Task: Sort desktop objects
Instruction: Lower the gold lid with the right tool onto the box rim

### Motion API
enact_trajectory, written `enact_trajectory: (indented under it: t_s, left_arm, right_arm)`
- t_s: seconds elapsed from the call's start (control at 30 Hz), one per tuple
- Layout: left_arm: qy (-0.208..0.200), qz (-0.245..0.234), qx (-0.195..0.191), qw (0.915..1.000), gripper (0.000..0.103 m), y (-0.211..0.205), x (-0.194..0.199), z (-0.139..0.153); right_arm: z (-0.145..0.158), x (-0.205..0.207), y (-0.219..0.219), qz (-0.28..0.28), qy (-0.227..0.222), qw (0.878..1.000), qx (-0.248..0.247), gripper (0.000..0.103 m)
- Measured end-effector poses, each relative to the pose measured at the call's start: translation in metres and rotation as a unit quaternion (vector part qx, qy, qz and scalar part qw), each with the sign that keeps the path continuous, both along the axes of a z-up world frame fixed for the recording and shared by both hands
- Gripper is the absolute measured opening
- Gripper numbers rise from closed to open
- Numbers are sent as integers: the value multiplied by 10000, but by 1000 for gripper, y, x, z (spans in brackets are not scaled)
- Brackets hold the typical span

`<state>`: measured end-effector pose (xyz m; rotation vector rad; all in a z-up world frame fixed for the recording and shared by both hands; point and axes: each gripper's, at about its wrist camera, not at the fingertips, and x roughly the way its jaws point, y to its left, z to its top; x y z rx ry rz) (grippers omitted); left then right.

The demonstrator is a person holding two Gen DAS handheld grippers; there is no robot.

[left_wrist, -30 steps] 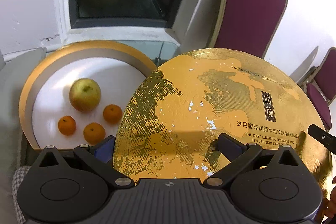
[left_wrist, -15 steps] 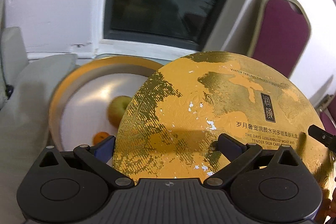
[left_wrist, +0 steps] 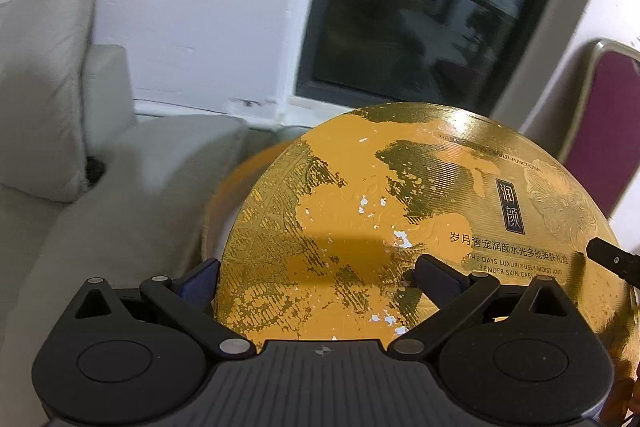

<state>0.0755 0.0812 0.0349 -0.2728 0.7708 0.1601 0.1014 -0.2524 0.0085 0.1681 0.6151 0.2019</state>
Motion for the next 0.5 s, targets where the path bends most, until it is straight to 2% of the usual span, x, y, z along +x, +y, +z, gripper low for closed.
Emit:
enact_trajectory:
  t_s: [0.23, 0.37, 0.5]
  left_arm:
    - [-237, 329, 30, 9992, 101, 23, 3, 5]
    - [-489, 370, 223, 9979, 101, 30, 10, 13]
    - [-577, 352, 328, 9972, 101, 37, 23, 13]
  right_arm:
    - [-2, 32, 33, 317, -264, 9991, 20, 95]
    - [7, 49, 47, 477, -492, 9976, 86, 95]
    - [6, 64, 59, 508, -497, 9973, 158, 95]
